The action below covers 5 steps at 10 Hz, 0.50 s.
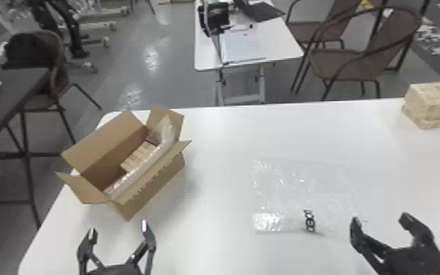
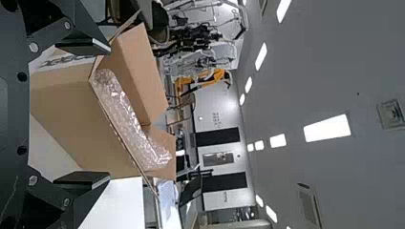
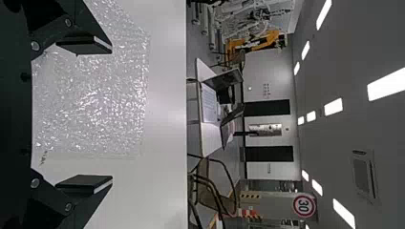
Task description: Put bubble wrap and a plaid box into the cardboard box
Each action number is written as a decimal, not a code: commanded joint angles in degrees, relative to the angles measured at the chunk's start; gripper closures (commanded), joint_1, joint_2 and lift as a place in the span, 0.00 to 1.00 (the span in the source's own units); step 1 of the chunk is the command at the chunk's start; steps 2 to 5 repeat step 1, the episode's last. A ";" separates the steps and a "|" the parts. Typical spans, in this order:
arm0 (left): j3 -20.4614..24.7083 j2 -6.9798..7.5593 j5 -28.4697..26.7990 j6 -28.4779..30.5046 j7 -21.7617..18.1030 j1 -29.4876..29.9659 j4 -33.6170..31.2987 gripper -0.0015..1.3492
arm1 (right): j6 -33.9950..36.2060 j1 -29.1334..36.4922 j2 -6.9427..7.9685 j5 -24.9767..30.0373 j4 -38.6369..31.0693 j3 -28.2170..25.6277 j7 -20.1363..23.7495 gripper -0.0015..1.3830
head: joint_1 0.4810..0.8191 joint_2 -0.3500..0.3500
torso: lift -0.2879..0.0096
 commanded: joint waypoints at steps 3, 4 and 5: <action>-0.08 -0.15 0.17 -0.19 0.04 -0.04 0.16 0.26 | -0.25 0.09 0.04 0.09 -0.09 0.00 -0.15 0.23 | 0.63 0.70 | 0.60; -0.08 -0.15 0.17 -0.19 0.04 -0.04 0.16 0.26 | -0.25 0.09 0.04 0.09 -0.09 0.00 -0.15 0.23 | 0.63 0.70 | 0.60; -0.08 -0.15 0.17 -0.19 0.04 -0.04 0.16 0.26 | -0.25 0.09 0.04 0.09 -0.09 0.00 -0.15 0.23 | 0.63 0.70 | 0.60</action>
